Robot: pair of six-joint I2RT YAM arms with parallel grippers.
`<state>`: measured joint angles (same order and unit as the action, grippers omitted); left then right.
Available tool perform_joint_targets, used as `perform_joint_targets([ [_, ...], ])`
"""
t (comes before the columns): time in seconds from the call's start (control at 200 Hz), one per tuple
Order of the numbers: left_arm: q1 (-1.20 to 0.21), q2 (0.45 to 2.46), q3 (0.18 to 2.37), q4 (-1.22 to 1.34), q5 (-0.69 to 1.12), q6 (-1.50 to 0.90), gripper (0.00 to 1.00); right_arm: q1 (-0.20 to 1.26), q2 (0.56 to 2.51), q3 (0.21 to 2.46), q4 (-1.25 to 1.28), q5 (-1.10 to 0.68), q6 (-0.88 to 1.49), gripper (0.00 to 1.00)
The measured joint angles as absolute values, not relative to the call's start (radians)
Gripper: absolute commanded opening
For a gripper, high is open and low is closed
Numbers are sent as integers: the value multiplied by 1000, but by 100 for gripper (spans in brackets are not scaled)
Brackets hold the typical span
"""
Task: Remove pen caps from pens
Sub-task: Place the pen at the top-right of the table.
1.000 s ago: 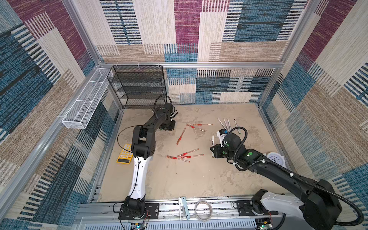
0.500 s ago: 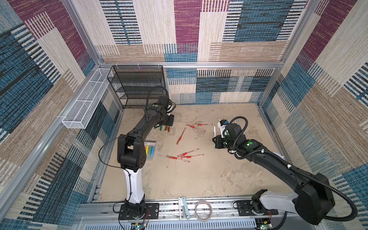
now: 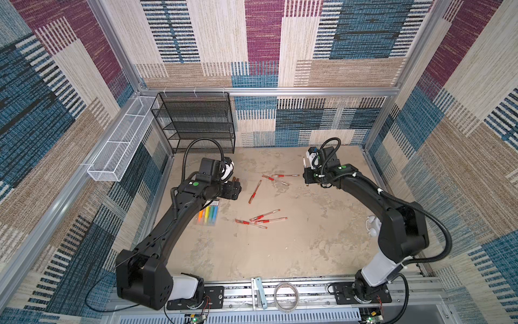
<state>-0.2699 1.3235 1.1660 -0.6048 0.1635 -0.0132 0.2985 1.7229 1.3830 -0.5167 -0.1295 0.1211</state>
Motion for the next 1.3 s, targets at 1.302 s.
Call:
perform_joint_targets([
  [1.302, 26, 1148, 947, -401, 344, 2, 90, 192, 2358, 1950, -753, -105, 22, 25],
])
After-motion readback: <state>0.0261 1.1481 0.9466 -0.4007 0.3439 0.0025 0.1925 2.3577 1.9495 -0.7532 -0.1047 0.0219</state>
